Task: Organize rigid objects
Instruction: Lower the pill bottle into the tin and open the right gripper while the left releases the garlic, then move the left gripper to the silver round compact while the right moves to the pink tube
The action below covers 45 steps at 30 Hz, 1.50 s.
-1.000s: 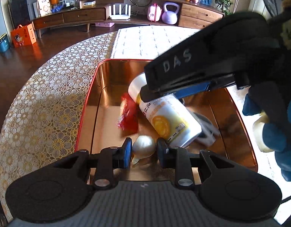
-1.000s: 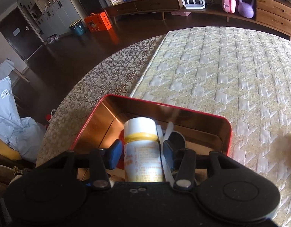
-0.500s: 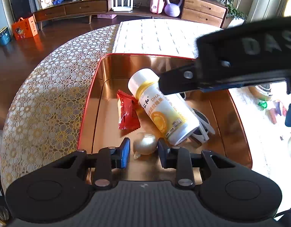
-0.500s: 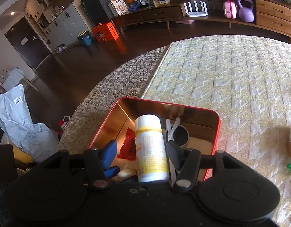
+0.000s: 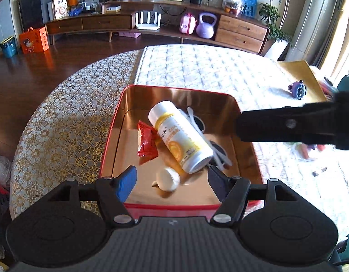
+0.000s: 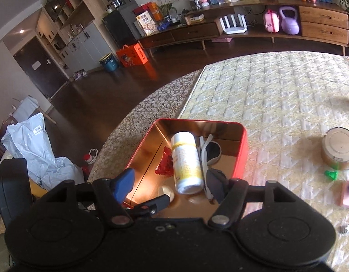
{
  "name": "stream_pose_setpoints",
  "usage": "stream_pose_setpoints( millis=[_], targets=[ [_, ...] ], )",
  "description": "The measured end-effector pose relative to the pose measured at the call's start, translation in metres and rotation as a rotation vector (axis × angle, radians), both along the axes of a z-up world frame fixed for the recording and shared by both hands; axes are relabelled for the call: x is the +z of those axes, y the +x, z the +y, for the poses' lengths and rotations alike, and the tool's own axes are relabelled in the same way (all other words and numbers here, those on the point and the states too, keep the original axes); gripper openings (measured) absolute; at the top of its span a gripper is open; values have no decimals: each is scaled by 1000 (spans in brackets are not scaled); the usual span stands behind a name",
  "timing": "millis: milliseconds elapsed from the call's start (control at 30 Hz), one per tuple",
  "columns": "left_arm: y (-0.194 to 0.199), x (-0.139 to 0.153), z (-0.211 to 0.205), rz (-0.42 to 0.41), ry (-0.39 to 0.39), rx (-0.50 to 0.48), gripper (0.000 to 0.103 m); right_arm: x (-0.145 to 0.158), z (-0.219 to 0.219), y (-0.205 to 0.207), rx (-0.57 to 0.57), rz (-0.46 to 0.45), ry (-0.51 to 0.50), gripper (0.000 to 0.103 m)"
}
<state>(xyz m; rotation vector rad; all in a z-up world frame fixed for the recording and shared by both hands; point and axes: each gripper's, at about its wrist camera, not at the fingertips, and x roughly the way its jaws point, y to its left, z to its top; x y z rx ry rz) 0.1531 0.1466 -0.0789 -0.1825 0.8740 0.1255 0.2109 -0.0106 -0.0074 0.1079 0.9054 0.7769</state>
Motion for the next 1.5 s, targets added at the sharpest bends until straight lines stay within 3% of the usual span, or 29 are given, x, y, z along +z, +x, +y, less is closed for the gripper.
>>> stream_pose_setpoints(
  millis=[533, 733, 867, 1200, 1500],
  targets=[
    [-28, 28, -44, -61, -21, -40, 69, 3, -88, -42, -212, -83, 45, 86],
    [-29, 31, -63, -73, -14, -65, 70, -1, -127, -46, -317, -152, 18, 95],
    [-28, 33, -76, -93, -6, -66, 77, -12, -153, -45, -379, -186, -44, 98],
    [-9, 30, -103, -91, -28, -91, 81, -38, -208, -43, -413, -232, -161, 101],
    [30, 35, -139, -95, -27, -132, 81, -51, -226, -24, -375, -228, -194, 101]
  ],
)
